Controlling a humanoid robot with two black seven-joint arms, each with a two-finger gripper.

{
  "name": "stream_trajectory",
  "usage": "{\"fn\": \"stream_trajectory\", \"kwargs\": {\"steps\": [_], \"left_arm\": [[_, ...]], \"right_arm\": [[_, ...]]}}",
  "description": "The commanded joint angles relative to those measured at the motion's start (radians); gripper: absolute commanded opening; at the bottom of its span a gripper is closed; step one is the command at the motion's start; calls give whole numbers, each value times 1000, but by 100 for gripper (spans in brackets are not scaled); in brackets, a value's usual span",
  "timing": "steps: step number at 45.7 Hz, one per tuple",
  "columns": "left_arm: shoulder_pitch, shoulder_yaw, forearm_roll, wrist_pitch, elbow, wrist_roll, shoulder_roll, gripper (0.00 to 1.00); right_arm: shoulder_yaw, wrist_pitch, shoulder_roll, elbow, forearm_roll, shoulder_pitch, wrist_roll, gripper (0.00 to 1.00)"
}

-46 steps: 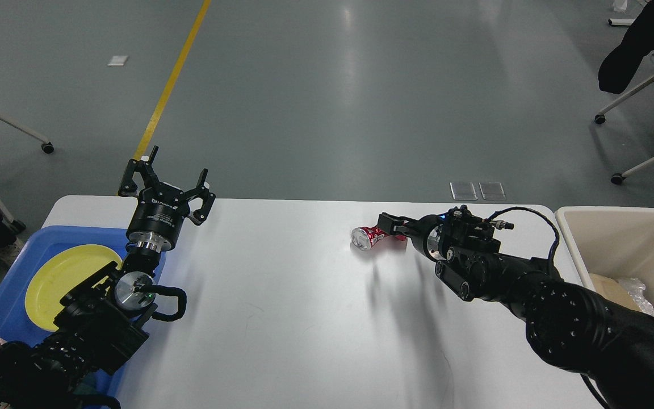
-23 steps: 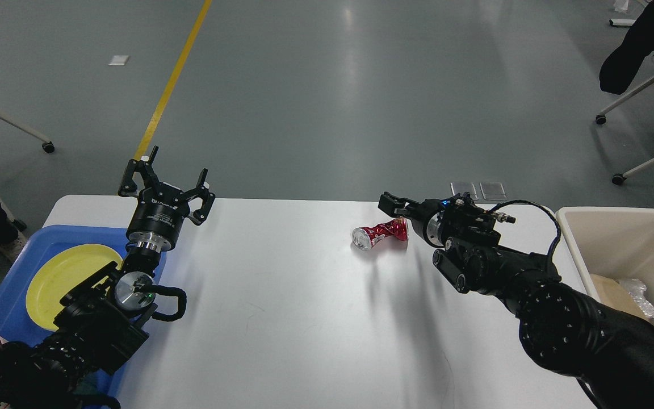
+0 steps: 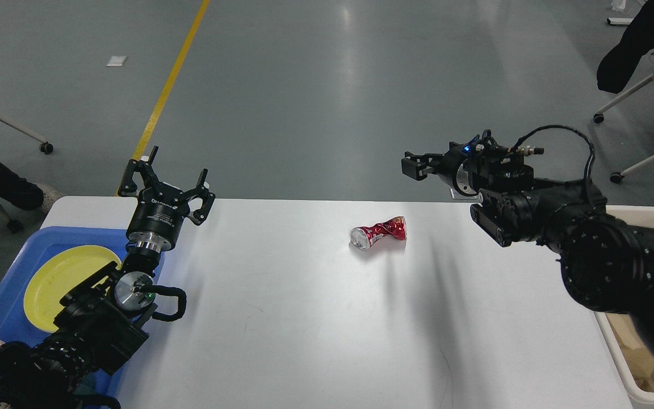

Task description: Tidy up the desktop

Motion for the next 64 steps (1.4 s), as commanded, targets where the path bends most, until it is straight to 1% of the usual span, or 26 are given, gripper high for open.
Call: {"fn": "stream_trajectory", "kwargs": {"steps": [1, 5, 9, 12, 15, 22, 26, 33, 42, 47, 54, 58, 64], "left_arm": [[0, 0, 0, -1, 0, 0, 0, 97], [0, 0, 0, 0, 0, 0, 0, 97], [0, 0, 0, 0, 0, 0, 0, 97], [0, 0, 0, 0, 0, 0, 0, 97], [0, 0, 0, 0, 0, 0, 0, 97], [0, 0, 0, 0, 0, 0, 0, 97], [0, 0, 0, 0, 0, 0, 0, 97], [0, 0, 0, 0, 0, 0, 0, 97], [0, 0, 0, 0, 0, 0, 0, 96], [0, 0, 0, 0, 0, 0, 0, 97], [0, 0, 0, 0, 0, 0, 0, 97], [0, 0, 0, 0, 0, 0, 0, 97], [0, 0, 0, 0, 0, 0, 0, 97]], "right_arm": [[-73, 3, -20, 206, -23, 127, 58, 100], [-76, 4, -12, 309, -29, 204, 89, 100], [-79, 4, 22, 376, -41, 262, 94, 100], [-79, 4, 52, 400, -75, 287, 94, 100], [-79, 10, 77, 404, -110, 302, 94, 100], [-84, 88, 137, 409, -182, 325, 94, 100], [-84, 105, 160, 409, -242, 330, 94, 100], [-82, 127, 164, 407, -249, 336, 94, 100], [-53, 121, 158, 392, -226, 336, 92, 100], [-7, 130, 154, 380, -115, 328, 90, 100], [19, 193, 152, 374, 105, 338, 87, 100], [63, 233, 151, 367, 266, 347, 78, 100], [112, 243, 151, 361, 542, 348, 66, 100]]}}
